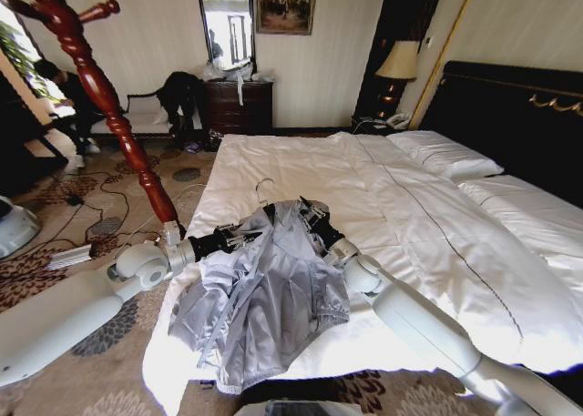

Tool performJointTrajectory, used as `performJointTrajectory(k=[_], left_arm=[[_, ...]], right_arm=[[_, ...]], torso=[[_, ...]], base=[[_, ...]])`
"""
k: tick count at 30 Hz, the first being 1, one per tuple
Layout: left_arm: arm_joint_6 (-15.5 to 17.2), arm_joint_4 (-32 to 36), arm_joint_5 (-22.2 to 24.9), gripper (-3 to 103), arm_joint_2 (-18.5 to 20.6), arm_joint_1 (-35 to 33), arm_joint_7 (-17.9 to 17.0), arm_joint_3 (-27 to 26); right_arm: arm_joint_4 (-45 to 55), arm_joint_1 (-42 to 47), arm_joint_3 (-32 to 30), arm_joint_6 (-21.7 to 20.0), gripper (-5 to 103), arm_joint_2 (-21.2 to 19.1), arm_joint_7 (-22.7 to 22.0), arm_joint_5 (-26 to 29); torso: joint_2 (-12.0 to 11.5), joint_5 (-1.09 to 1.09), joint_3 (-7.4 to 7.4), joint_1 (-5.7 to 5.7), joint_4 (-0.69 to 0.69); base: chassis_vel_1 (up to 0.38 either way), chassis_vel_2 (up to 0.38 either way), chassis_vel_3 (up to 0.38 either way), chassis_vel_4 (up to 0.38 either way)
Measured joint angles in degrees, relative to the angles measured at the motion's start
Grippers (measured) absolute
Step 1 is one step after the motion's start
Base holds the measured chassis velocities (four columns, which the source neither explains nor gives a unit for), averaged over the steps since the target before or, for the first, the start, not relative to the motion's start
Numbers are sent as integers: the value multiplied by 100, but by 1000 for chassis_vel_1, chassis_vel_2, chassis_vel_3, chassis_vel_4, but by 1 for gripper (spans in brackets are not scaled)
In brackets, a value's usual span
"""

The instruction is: Pick up the clothes from the bed and hang them on the clothes hanger.

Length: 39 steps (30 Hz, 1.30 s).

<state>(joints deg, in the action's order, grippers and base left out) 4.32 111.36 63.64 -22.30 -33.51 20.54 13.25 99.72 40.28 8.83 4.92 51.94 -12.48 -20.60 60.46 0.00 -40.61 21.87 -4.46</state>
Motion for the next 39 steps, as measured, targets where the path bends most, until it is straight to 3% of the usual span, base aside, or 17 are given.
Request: performJointTrajectory(k=[4, 13, 27, 28, 32, 38, 39], left_arm=[[-17, 16, -68, 18, 0, -73, 18, -57], [-40, -25, -213, 18, -27, -233, -42, -240], [-81, 151, -279, 17, -100, -632, -439, -713], [-84, 160, -305, 17, -103, -654, -455, -728], [-96, 161, -358, 17, -117, -696, -460, -739], [-151, 131, -461, 17, -148, -730, -461, -754], [-158, 125, -466, 17, -152, -733, -463, -773]], right_arm=[[0, -2, 9, 11, 19, 12, -3, -5], [12, 33, -9, 12, 19, 58, 3, -6], [7, -188, 80, -34, 19, 128, 36, 178], [54, -149, 101, -23, 31, 129, 52, 194], [97, -84, 99, -23, 41, 114, 83, 228], [229, 1, 62, -9, 68, 77, 147, 267], [251, 26, 46, -8, 68, 69, 149, 268]], torso=[[0, 0, 0, 0, 0], [0, 0, 0, 0, -1], [0, 0, 0, 0, -1], [0, 1, 0, 0, 0], [0, -1, 0, 0, 0], [0, 0, 0, 0, 1], [0, 0, 0, 0, 1]], base=[[0, 0, 0, 0], [0, 0, 0, 0], [0, 0, 0, 0], [0, 0, 0, 0], [0, 0, 0, 0], [0, 0, 0, 0], [0, 0, 0, 0]])
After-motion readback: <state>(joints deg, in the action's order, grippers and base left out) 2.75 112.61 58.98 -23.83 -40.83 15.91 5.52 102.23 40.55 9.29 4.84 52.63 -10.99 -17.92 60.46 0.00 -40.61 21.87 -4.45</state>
